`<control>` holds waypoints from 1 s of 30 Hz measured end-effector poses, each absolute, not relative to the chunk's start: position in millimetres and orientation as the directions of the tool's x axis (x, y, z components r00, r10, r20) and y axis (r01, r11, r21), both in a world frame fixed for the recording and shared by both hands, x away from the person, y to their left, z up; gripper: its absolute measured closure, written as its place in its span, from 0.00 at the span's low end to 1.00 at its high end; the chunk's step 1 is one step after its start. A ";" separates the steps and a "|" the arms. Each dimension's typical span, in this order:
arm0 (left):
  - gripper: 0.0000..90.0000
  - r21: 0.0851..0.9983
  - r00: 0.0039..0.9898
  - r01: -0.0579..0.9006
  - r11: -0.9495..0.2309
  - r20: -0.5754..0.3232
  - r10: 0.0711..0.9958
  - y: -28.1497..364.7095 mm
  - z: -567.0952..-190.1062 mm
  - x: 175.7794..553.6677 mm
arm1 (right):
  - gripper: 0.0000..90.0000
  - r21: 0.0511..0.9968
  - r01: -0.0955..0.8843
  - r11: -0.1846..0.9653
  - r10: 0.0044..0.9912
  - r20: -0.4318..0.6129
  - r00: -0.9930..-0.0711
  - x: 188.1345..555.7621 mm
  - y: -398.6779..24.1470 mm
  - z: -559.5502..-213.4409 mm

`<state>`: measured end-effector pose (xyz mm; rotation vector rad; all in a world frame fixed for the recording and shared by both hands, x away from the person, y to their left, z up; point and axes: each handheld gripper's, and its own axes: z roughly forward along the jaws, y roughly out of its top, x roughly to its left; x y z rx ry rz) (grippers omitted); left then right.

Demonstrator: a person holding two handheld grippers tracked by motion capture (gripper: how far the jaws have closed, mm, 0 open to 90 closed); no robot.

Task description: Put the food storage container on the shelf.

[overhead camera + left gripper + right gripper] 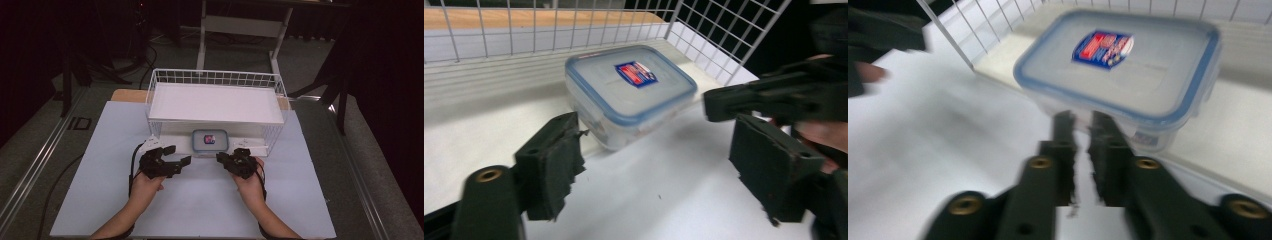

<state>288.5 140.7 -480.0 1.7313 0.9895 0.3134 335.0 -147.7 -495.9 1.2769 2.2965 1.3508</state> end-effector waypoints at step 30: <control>0.01 0.884 0.611 0.454 -0.111 -0.218 0.761 143.2 -515.1 262.4 | 1.00 0.763 0.606 0.225 0.767 0.244 -0.593 367.8 -114.8 -520.9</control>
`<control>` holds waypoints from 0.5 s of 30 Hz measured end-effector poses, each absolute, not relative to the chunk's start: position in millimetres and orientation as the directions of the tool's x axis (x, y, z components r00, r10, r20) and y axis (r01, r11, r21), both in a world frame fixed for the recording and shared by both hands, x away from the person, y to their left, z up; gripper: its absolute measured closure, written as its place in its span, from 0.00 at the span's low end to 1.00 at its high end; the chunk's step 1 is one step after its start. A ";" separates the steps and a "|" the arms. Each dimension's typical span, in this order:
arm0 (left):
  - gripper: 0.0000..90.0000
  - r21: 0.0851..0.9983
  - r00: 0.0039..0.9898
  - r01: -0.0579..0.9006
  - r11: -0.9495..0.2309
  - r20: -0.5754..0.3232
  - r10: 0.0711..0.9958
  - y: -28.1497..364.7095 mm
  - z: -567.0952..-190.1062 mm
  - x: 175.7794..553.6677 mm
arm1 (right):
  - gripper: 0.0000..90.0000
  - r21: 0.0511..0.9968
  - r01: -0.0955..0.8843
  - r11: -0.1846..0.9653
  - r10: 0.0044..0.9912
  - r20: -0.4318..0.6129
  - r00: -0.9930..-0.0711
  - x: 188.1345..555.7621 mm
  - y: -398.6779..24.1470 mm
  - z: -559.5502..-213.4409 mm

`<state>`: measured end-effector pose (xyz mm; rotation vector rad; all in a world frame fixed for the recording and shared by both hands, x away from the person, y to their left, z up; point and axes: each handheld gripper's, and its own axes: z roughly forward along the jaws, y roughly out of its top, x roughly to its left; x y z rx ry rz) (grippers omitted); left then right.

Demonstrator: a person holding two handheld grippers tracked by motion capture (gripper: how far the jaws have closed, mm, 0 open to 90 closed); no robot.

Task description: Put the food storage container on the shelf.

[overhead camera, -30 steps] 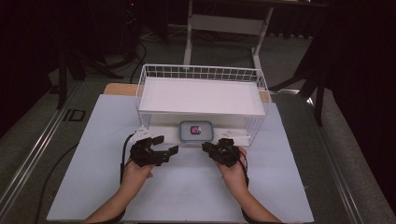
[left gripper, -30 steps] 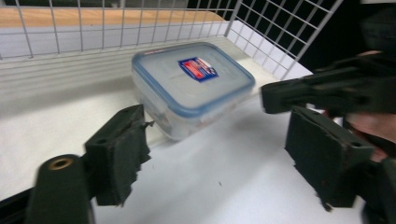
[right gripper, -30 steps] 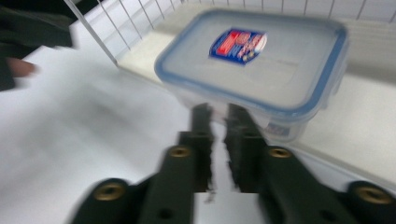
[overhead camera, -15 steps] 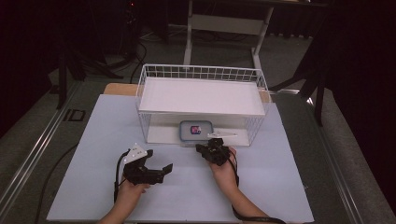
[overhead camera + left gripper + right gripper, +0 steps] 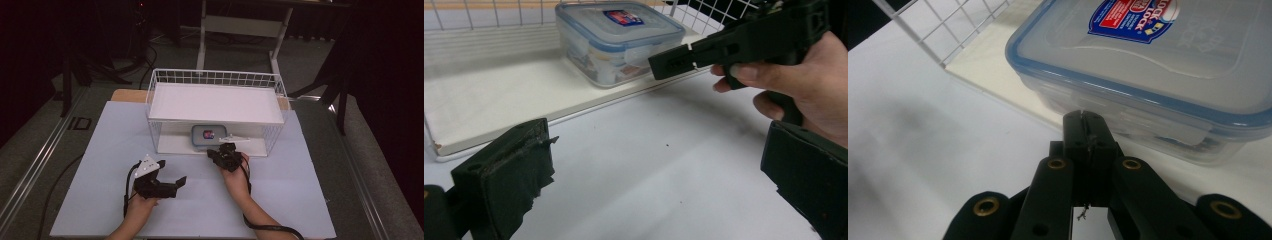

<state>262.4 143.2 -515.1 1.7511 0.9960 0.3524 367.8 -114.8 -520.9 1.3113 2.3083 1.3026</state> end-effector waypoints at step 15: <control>0.01 0.889 0.617 0.441 -0.122 -0.202 0.760 143.3 -514.2 261.6 | 1.00 0.760 0.619 0.199 0.780 0.260 -0.570 383.7 -108.4 -518.6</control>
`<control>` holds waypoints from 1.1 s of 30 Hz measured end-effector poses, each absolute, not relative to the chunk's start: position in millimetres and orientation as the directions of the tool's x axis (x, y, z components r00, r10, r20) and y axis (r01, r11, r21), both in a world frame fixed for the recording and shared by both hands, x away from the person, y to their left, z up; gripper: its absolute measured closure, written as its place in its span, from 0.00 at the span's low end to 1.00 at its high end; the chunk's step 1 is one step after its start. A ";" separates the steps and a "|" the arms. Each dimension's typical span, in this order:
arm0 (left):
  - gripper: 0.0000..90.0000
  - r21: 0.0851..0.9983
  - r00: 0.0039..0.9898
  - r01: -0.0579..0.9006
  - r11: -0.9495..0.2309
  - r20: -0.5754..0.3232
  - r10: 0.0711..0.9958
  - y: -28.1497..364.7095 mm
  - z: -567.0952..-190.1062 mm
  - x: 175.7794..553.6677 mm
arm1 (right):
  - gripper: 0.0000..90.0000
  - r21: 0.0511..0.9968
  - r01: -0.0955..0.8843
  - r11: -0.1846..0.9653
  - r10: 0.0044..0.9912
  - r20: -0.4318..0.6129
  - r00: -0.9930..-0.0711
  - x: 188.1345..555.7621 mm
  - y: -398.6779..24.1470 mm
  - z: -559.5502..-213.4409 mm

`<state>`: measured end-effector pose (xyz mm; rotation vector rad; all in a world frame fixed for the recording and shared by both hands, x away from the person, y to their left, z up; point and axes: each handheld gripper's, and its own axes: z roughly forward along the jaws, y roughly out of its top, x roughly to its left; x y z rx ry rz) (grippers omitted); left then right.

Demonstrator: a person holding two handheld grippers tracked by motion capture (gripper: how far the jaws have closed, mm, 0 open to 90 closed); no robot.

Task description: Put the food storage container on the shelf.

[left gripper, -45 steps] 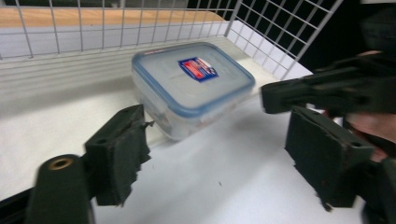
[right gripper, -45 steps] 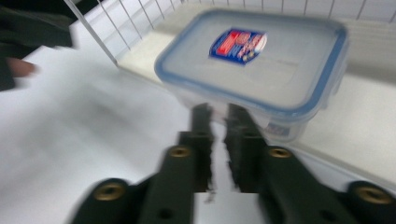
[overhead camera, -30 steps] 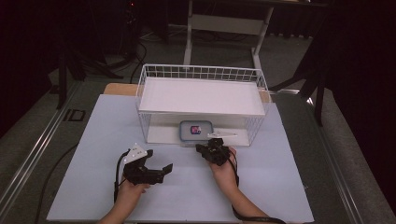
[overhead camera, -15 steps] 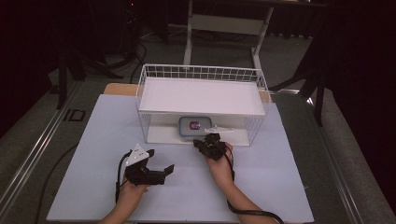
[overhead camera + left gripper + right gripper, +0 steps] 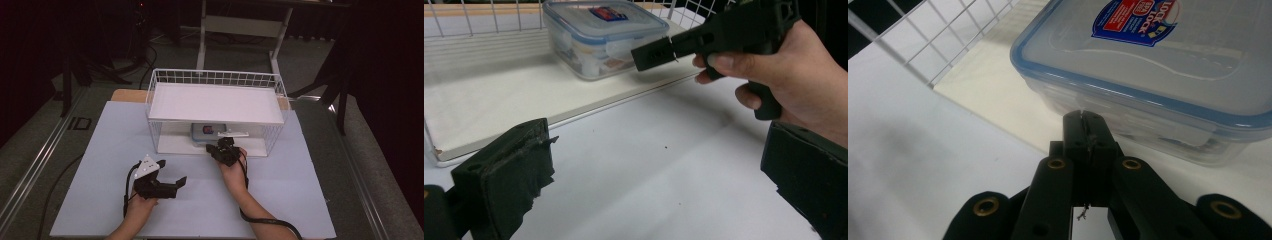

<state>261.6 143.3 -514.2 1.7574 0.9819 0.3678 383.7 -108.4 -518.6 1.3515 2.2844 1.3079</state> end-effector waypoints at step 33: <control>0.01 0.886 0.620 0.448 -0.122 -0.209 0.757 141.9 -516.2 261.3 | 0.97 0.776 0.605 0.180 0.778 0.263 -0.570 387.9 -109.3 -516.9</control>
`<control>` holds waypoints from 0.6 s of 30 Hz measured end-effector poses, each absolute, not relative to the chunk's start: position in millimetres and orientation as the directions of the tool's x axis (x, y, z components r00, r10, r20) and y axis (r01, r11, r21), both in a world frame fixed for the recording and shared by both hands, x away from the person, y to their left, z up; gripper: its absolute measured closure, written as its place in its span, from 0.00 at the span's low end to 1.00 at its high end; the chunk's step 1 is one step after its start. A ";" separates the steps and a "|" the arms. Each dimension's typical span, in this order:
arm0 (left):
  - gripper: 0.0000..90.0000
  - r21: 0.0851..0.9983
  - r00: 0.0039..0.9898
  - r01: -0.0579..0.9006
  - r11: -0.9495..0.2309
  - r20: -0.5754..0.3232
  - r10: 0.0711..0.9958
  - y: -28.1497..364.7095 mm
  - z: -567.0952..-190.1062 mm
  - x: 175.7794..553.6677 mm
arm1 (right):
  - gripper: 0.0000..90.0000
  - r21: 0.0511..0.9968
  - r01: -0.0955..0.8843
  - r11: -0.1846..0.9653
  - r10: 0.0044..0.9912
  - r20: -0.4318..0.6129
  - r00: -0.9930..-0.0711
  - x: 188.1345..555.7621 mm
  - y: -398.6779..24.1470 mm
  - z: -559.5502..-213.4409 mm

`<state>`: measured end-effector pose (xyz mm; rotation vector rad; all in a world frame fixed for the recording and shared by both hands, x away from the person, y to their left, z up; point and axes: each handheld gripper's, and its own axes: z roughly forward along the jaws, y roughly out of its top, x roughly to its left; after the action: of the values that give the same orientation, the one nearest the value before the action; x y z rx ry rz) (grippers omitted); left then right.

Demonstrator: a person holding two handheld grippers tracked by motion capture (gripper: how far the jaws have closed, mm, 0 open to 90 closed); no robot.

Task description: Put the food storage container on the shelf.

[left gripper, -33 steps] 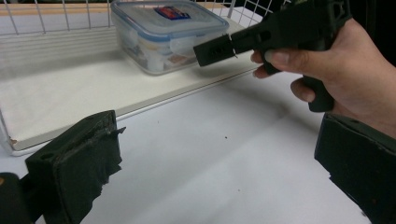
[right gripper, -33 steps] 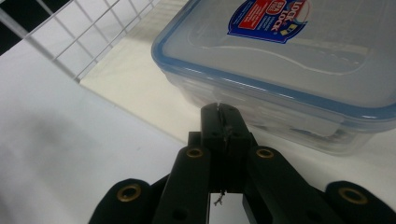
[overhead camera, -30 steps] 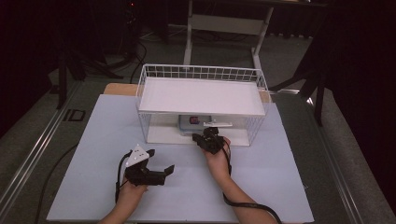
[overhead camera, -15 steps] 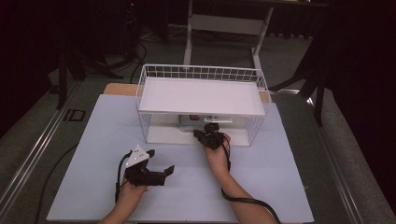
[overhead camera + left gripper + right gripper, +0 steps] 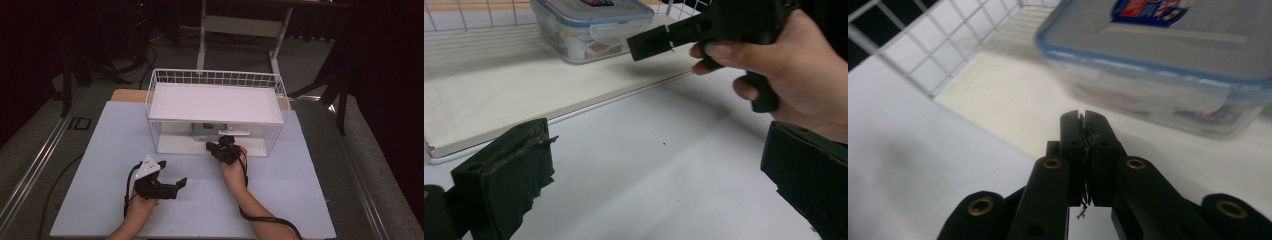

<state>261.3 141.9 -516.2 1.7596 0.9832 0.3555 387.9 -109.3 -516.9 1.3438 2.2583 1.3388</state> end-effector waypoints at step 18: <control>0.01 0.908 0.680 0.391 -0.152 -0.173 0.713 135.1 -503.7 258.3 | 0.33 0.836 0.506 0.210 0.707 0.228 -0.670 334.4 -128.7 -498.1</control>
<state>258.3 135.1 -503.7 1.7724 0.8831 0.3580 334.4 -128.7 -498.1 1.1612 2.2763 1.4471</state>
